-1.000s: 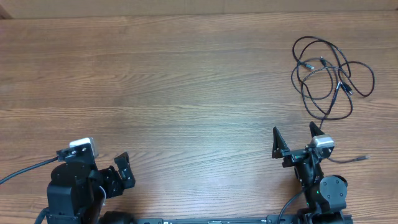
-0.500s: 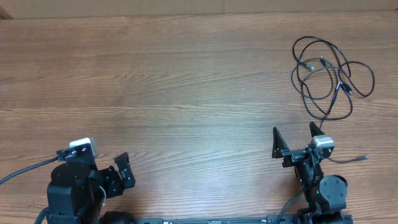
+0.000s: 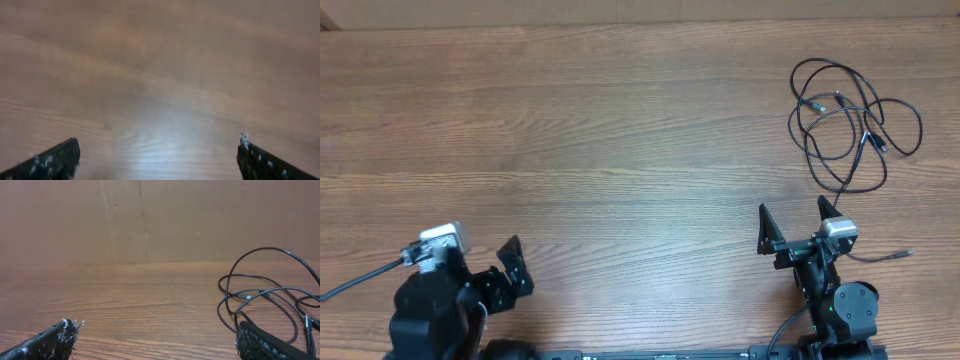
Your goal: Untangle cables
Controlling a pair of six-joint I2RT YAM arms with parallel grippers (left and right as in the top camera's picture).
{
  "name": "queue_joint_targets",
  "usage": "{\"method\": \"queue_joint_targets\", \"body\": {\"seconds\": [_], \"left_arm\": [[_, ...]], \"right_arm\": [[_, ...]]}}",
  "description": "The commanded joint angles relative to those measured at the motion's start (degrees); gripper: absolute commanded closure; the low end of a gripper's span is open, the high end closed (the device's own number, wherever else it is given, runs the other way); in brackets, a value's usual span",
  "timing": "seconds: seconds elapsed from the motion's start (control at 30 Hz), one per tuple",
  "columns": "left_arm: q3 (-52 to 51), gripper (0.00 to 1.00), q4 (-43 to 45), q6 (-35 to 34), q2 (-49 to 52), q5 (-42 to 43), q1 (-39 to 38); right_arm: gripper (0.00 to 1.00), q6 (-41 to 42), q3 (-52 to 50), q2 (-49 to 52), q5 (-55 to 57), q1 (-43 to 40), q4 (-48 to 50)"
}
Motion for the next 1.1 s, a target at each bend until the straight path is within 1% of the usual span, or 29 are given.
{"method": "queue_joint_targets", "body": {"seconds": [0.0,0.13,0.2,0.37,0.53,0.6,0.63,0.67,0.8,0.87,1.0,1.07], "left_arm": [[-7.0,0.01,7.0,1.2,-4.6,-1.7,1.5],[-18.2,0.0,20.3,1.5,-10.4,0.3,2.6],[-24.6,0.0,28.2,2.3,-13.2,1.0,2.6],[-39.4,0.01,48.2,7.8,-20.5,4.9,2.6],[-49.9,0.0,60.3,8.8,-26.7,5.2,2.6],[-53.3,0.0,66.9,11.6,-26.5,6.4,2.6],[-55.5,0.0,71.3,14.9,-26.5,8.4,2.6],[-56.5,0.01,73.5,17.4,-26.5,9.7,2.6],[-56.3,0.0,73.7,22.5,-26.5,10.0,2.6],[-56.3,0.0,72.0,24.6,-26.5,9.8,2.6],[-56.3,0.0,61.6,25.0,-26.5,12.5,2.6],[-56.3,0.01,61.1,25.0,-26.5,12.8,2.4]], "right_arm": [[0.0,-0.2,-0.6,-0.5,-0.3,-0.4,0.3],[0.0,-0.2,-0.6,-0.5,-0.3,-0.4,0.3],[0.0,-0.2,-0.6,-0.5,-0.3,-0.4,0.3],[0.0,-0.2,-0.6,-0.5,-0.3,-0.4,0.3],[0.0,-0.2,-0.6,-0.5,-0.3,-0.4,0.3],[0.0,-0.2,-0.6,-0.5,-0.3,-0.4,0.3],[0.0,-0.2,-0.6,-0.5,-0.3,-0.4,0.3],[0.0,-0.2,-0.6,-0.5,-0.3,-0.4,0.3],[0.0,-0.2,-0.6,-0.5,-0.3,-0.4,0.3],[0.0,-0.2,-0.6,-0.5,-0.3,-0.4,0.3],[0.0,-0.2,-0.6,-0.5,-0.3,-0.4,0.3],[0.0,-0.2,-0.6,-0.5,-0.3,-0.4,0.3]]}}
